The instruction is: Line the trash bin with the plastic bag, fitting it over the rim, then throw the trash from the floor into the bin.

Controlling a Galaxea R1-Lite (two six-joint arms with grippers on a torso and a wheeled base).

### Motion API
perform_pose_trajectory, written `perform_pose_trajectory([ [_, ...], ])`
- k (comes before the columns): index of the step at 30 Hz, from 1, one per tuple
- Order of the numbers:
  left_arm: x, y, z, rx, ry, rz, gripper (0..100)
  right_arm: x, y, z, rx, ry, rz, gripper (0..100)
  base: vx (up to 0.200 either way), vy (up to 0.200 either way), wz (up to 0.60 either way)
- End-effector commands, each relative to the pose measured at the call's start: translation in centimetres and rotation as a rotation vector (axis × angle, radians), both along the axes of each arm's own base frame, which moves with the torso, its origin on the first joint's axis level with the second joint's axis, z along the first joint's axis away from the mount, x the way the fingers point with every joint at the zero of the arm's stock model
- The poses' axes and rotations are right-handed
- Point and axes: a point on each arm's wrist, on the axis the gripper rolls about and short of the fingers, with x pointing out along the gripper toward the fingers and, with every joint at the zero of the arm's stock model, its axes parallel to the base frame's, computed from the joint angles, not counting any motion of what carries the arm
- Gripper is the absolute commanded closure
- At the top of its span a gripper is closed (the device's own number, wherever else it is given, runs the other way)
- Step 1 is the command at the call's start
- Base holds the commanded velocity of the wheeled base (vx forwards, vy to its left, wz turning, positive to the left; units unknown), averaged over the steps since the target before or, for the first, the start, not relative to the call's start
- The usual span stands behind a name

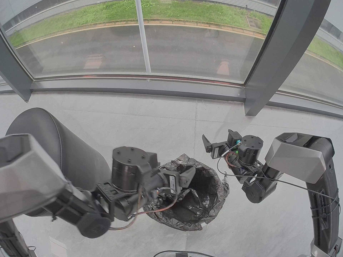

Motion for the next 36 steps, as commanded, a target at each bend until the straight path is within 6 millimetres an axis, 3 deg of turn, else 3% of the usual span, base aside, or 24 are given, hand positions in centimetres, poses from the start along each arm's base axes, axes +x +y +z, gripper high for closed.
perform_pose_trajectory([
  [1, -3.3, 8.8, 9.1, -0.079, -0.219, 0.209, 0, 0.3, -2.5, -1.0, 0.033, 0.089, -0.110, 0, 0.000, 0.000, 0.00],
  [4, -3.0, 11.6, 9.8, -0.090, -0.241, 0.287, 0, -0.2, -3.6, -0.8, 0.032, 0.125, -0.135, 0, 0.000, 0.000, 0.00],
  [6, -2.8, 13.8, 8.8, -0.073, -0.206, 0.326, 0, -0.9, -4.2, 0.0, 0.011, 0.175, -0.146, 0, 0.000, 0.000, 0.00],
  [11, -1.8, 15.5, 8.9, -0.091, -0.196, 0.294, 0, -1.3, -4.3, -0.5, -0.037, 0.276, -0.153, 0, 0.000, 0.000, 0.00],
  [16, -1.0, 18.6, 8.4, -0.148, -0.150, 0.270, 0, -1.7, -4.1, -1.4, -0.121, 0.449, -0.139, 0, 0.000, 0.000, 0.00],
  [20, -0.4, 20.9, 8.7, -0.233, -0.125, 0.262, 0, -0.1, -3.4, -0.8, -0.150, 0.512, -0.136, 0, 0.000, 0.000, 0.00],
  [29, -0.5, 21.1, 8.8, -0.235, -0.127, 0.252, 0, 3.8, -1.7, -1.9, -0.189, 0.614, -0.121, 0, 0.000, 0.000, 0.00],
  [36, -0.2, 21.1, 8.4, -0.231, -0.114, 0.252, 0, 5.0, -0.3, -0.7, -0.206, 0.758, 0.009, 0, 0.000, 0.000, 0.00],
])
